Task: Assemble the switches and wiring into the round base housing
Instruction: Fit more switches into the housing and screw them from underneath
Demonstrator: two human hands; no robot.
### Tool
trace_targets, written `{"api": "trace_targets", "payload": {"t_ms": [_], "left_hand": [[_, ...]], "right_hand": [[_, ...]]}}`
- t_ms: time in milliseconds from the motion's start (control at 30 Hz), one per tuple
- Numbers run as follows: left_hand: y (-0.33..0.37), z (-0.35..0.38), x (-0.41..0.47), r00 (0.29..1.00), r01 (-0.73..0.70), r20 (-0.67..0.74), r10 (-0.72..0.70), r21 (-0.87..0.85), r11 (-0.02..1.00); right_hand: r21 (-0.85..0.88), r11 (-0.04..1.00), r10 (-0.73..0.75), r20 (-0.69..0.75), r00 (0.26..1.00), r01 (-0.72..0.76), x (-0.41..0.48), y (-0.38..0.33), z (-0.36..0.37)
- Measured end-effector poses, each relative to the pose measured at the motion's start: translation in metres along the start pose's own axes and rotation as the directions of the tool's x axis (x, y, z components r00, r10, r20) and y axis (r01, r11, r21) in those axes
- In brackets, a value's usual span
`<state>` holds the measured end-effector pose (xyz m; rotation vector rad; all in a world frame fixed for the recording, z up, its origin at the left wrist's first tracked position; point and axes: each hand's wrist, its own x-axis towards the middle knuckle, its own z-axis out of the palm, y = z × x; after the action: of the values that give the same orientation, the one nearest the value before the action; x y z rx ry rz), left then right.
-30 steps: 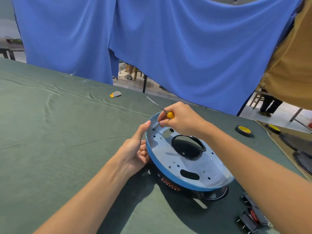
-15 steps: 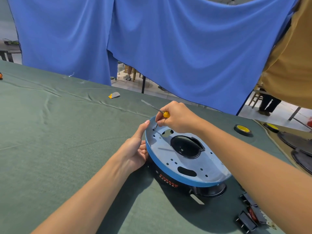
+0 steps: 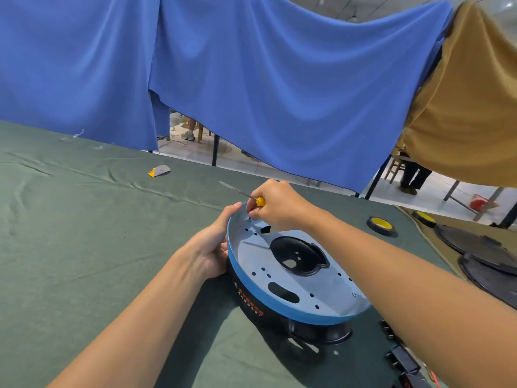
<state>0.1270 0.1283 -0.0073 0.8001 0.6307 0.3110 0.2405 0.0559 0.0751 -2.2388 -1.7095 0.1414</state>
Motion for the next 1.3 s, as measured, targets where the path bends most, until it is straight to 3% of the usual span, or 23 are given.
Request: {"api": "trace_targets", "payload": {"t_ms": [467, 667, 967, 1100, 1300], "left_hand": [[0.0, -0.008, 0.019, 0.997, 0.056, 0.043, -0.057, 0.028, 0.998], [0.001, -0.008, 0.017, 0.995, 0.063, 0.079, -0.065, 0.025, 0.998], [0.001, -0.009, 0.015, 0.995, 0.064, 0.071, -0.066, 0.03, 0.998], [0.0, -0.008, 0.013, 0.995, 0.042, 0.093, -0.045, 0.037, 0.998], [0.0, -0.007, 0.013, 0.996, 0.046, 0.075, -0.047, 0.016, 0.999]], "right_hand": [[-0.08, 0.996, 0.024, -0.012, 1.0, -0.025, 0.02, 0.02, 0.015], [0.006, 0.999, -0.04, 0.022, 0.999, 0.04, 0.018, 0.024, 0.003], [-0.116, 0.993, 0.016, -0.033, 0.999, -0.02, 0.022, 0.023, 0.017], [0.01, 1.0, -0.011, -0.01, 1.0, 0.011, 0.018, 0.025, 0.009], [-0.006, 1.0, -0.009, 0.008, 1.0, 0.009, 0.016, 0.024, 0.015]]}}
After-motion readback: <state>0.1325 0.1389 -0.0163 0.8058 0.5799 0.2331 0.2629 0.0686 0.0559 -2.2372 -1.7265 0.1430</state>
